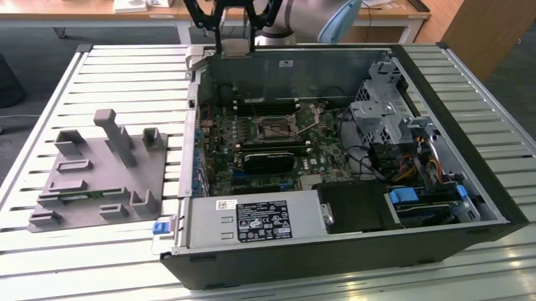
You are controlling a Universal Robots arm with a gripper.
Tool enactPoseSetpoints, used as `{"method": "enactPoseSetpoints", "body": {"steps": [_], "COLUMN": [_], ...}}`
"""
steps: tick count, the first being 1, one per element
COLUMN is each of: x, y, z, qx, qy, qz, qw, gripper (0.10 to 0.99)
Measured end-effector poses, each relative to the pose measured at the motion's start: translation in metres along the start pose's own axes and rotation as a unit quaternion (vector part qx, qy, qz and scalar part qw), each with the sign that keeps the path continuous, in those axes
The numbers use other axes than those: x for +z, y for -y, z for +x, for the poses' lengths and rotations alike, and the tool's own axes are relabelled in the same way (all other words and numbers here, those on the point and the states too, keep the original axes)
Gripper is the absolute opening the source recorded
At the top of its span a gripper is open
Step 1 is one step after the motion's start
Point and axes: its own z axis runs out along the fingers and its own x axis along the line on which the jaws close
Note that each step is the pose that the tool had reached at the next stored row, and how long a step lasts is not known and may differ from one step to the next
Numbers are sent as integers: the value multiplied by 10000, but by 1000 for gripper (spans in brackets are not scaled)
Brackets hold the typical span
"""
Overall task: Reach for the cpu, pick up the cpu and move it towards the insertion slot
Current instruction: 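Pick up the cpu and move it towards the insertion slot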
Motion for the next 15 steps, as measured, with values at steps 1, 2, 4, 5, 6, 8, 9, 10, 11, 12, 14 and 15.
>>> {"method": "enactPoseSetpoints", "body": {"steps": [1, 2, 4, 5, 6, 8, 9, 10, 11, 12, 14, 15], "x": [2, 4, 6, 7, 8, 10, 11, 13, 14, 16, 19, 19], "y": [-3, -6, -11, -13, -15, -19, -21, -24, -27, -30, -36, -39], "z": [-36, -72, -143, -174, -207, -273, -307, -344, -377, -411, -477, -507], "qx": [2, 3, 4, 5, 6, 8, 8, 10, 11, 11, 13, 14], "qy": [0, 0, 0, 0, 0, 0, 0, 0, 0, 1, 1, 1], "qz": [0, 0, 0, 0, 0, 0, 0, 0, 0, 0, 0, 0], "qw": [10000, 10000, 10000, 10000, 10000, 10000, 10000, 10000, 10000, 10000, 10000, 10000], "gripper": [545, 545, 545, 545, 545, 545, 545, 545, 545, 545, 545, 545]}}
